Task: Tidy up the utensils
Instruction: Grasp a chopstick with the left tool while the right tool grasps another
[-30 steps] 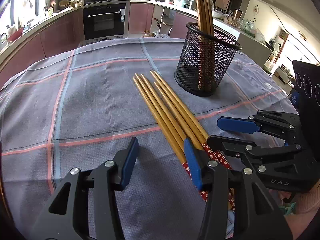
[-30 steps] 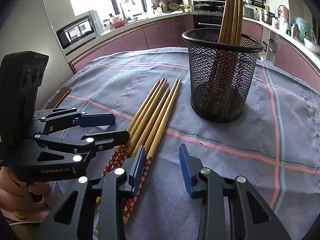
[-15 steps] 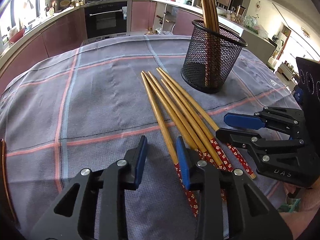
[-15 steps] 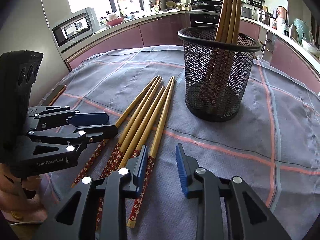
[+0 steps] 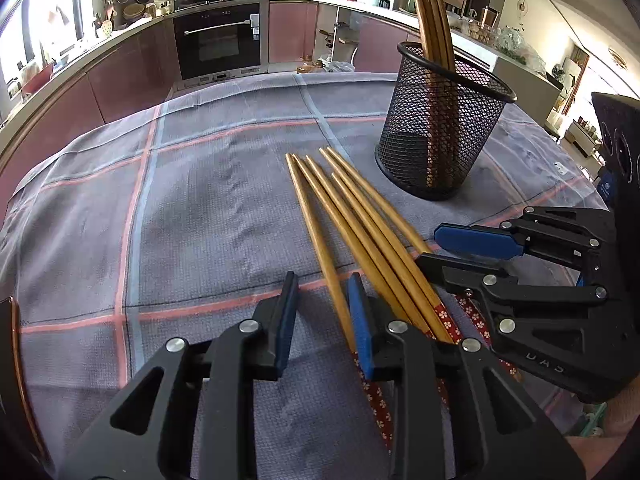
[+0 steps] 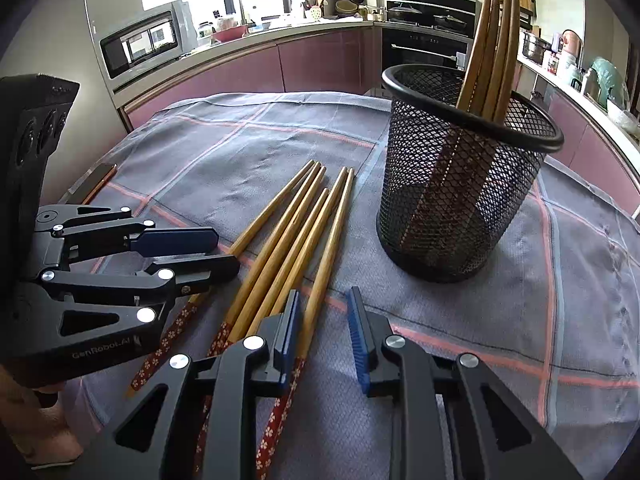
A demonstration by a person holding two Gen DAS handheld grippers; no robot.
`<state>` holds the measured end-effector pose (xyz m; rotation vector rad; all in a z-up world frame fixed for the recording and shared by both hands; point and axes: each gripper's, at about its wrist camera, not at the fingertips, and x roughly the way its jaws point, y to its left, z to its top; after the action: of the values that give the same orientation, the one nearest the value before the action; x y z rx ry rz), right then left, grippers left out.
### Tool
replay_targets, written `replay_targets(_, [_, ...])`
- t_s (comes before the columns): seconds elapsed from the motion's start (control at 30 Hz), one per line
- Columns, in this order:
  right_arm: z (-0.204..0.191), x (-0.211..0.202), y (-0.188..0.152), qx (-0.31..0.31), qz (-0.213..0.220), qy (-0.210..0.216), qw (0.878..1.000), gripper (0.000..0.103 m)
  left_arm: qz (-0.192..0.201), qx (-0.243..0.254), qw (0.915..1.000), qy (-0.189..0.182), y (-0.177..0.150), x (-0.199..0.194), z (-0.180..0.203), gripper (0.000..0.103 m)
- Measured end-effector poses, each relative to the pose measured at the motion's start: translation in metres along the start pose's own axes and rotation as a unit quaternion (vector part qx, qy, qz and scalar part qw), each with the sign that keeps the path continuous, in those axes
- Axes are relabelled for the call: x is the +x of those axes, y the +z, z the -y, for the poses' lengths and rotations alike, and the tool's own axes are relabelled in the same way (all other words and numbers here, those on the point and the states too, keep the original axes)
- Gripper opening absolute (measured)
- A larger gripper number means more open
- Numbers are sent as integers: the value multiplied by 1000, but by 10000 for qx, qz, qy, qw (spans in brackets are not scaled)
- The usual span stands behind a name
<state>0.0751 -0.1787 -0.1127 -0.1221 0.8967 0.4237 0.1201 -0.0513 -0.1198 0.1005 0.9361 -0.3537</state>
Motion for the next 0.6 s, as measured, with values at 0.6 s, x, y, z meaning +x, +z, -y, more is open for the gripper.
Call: replay_targets(0.6, [20,-4,-1,745,122,560,9956,6,179,-378,9991,-11,6,-1,-2,8])
